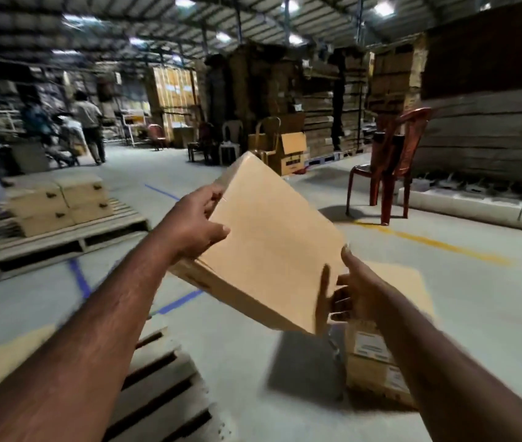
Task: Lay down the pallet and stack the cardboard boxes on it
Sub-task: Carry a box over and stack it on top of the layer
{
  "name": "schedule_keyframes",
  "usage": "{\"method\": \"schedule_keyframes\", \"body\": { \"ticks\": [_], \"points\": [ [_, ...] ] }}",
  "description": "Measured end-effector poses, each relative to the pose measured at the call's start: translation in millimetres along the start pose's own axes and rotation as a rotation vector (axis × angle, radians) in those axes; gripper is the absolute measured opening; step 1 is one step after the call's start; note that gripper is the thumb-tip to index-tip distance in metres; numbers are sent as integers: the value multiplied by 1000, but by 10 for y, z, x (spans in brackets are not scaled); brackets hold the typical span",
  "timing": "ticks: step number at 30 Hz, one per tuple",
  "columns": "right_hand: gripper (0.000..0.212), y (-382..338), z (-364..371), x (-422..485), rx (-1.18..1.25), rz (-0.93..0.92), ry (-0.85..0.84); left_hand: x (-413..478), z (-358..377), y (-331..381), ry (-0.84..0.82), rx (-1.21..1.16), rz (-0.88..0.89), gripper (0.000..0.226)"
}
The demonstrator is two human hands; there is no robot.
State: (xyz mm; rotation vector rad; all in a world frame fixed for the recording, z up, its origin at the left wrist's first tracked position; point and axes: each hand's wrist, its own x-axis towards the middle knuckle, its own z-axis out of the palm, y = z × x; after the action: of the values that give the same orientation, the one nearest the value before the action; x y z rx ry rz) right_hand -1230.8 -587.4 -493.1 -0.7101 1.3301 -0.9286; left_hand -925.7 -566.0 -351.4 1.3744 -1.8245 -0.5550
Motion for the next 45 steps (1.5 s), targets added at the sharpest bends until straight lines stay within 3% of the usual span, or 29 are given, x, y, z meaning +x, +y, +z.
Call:
{"method": "schedule_keyframes", "body": {
  "ticks": [2,4,7,10,13,16,20,21,23,25,27,30,33,35,37,39,43,45],
  "points": [
    [121,104,283,103,229,34,-124,-192,-282,-209,55,-54,38,66],
    [122,191,573,191,517,52,-192,-382,-474,-409,125,-144,72,47],
    [111,284,943,271,961,8,-291,-590,-526,-633,276,-272,37,46],
    [116,416,1201,360,1121,2,-358,-727,-483,-717,426,-604,-101,23],
    [118,574,1439,408,1092,13,-417,-850,-572,-780,487,-754,-190,7],
    [92,667,1688,385,1033,-47,-433,-1040,-724,-902,461,-669,-252,35],
    [58,684,2010,261,926,-354,-545,-1324,-1086,-984,491,-540,-328,82],
    [46,655,2092,203,893,-384,-597,-1372,-1209,-992,497,-553,-364,76],
    [31,547,2263,85,791,-325,-665,-1469,-1483,-1048,490,-611,-389,41],
    [22,424,2464,-80,644,-270,-689,-1546,-1756,-1158,485,-741,-384,25],
    [21,351,2672,-204,527,-227,-721,-1623,-1987,-1299,557,-792,-445,29],
    [31,386,2956,-189,549,-137,-748,-1641,-2189,-1447,730,-859,-572,25],
    [43,565,3197,-39,561,-39,-850,-1614,-2365,-1635,1165,-892,-580,23],
    [61,670,3283,24,500,-5,-905,-1654,-2457,-1807,1376,-718,-546,35],
    [96,767,3330,72,313,-101,-893,-1671,-2531,-1955,1369,-621,-550,43],
    [109,930,3393,116,142,-183,-878,-1678,-2611,-2130,1286,-632,-551,51],
    [96,1159,3532,112,148,-187,-827,-1707,-2759,-2573,1086,-646,-613,89],
    [83,1219,3629,36,164,-208,-819,-1768,-2676,-2425,964,-693,-623,84]
  ]
}}
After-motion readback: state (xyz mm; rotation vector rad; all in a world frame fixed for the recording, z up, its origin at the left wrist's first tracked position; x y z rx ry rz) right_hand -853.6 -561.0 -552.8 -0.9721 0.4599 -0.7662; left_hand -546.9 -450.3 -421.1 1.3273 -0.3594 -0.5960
